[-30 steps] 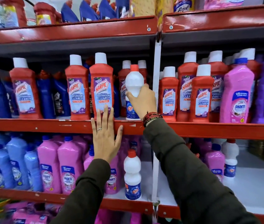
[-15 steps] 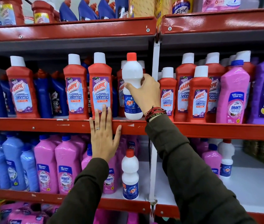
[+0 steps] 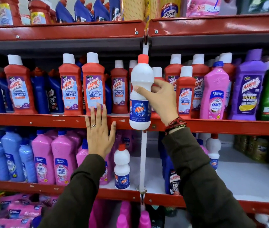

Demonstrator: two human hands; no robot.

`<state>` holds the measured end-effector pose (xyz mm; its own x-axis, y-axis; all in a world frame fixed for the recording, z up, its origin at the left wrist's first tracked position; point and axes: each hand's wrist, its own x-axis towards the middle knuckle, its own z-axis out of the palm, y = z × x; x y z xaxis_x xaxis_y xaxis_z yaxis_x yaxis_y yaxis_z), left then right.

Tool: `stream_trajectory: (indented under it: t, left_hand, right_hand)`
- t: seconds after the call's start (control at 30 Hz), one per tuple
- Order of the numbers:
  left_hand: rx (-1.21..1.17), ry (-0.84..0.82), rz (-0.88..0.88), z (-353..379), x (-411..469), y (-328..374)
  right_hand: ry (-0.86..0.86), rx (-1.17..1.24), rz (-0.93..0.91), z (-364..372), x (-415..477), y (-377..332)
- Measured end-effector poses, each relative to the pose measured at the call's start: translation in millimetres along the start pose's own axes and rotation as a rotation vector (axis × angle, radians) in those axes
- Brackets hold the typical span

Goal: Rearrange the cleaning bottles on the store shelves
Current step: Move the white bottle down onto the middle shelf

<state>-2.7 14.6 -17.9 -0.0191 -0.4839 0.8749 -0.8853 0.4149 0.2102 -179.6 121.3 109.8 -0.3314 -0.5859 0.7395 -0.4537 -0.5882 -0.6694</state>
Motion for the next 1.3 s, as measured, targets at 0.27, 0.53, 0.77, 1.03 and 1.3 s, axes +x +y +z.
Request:
stream_trajectory:
  t: [0.27, 0.53, 0.77, 1.03, 1.3]
  left_hand:
    - [-0.066, -0.023, 0.082, 4, -40, 71]
    - [-0.155, -0.095, 0.094, 28, -86, 149]
    - [-0.267, -0.17, 0.159, 62, -141, 223]
    - [-0.295, -0.357, 0.197, 111, -215, 290]
    - [-0.169, -0.569, 0.164, 157, -248, 303]
  right_hand:
    - [-0.019, 0.1, 0.077, -77, -36, 35]
    - [0.035, 0.043, 0.137, -155, -64, 78]
    - [0.084, 0.053, 0.211, -221, -88, 129]
    - [0.086, 0.033, 0.263, -283, -117, 195]
    - [0.051, 0.011, 0.326, -314, -125, 264]
